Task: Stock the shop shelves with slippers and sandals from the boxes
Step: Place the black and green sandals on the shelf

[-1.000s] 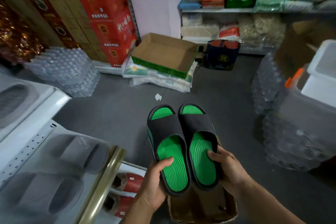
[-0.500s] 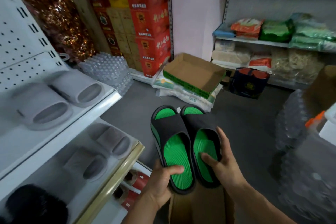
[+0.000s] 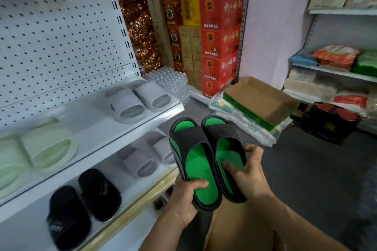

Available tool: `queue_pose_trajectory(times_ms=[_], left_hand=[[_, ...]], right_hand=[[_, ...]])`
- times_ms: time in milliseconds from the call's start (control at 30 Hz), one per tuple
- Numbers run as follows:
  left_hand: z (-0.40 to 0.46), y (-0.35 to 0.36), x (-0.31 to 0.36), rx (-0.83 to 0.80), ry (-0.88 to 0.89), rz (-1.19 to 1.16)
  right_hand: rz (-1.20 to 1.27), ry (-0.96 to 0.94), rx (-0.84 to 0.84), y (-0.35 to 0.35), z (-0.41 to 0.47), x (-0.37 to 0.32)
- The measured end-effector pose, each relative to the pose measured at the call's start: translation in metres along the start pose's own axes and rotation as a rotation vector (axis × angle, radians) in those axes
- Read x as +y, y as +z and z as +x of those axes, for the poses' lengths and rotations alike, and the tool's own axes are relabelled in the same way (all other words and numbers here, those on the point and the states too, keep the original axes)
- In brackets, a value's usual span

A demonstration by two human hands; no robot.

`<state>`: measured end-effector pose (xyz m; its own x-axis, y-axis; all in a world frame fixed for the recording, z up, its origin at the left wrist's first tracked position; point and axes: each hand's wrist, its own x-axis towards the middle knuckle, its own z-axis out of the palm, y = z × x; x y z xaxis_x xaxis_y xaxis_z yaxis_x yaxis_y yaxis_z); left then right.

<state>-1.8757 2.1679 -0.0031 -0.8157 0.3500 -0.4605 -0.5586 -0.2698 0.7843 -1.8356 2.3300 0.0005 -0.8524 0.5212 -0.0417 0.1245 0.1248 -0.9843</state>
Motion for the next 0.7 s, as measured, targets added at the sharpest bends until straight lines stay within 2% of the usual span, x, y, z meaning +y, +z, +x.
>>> queue_pose_trajectory(times_ms=[367, 600, 700], left_hand=[[-0.082, -0.052, 0.04, 0.211, 0.159, -0.114], [-0.155, -0.119, 0.053, 0.375, 0.29, -0.191], [-0.192, -0.145, 0.059, 0.393, 0.327, -0.281]], right_hand=[[0.01, -0.125, -0.251, 0.065, -0.025, -0.058], [0.197, 0.101, -0.503, 0.142, -0.056, -0.082], [0.254, 0.125, -0.58, 0.174, -0.087, -0.095]])
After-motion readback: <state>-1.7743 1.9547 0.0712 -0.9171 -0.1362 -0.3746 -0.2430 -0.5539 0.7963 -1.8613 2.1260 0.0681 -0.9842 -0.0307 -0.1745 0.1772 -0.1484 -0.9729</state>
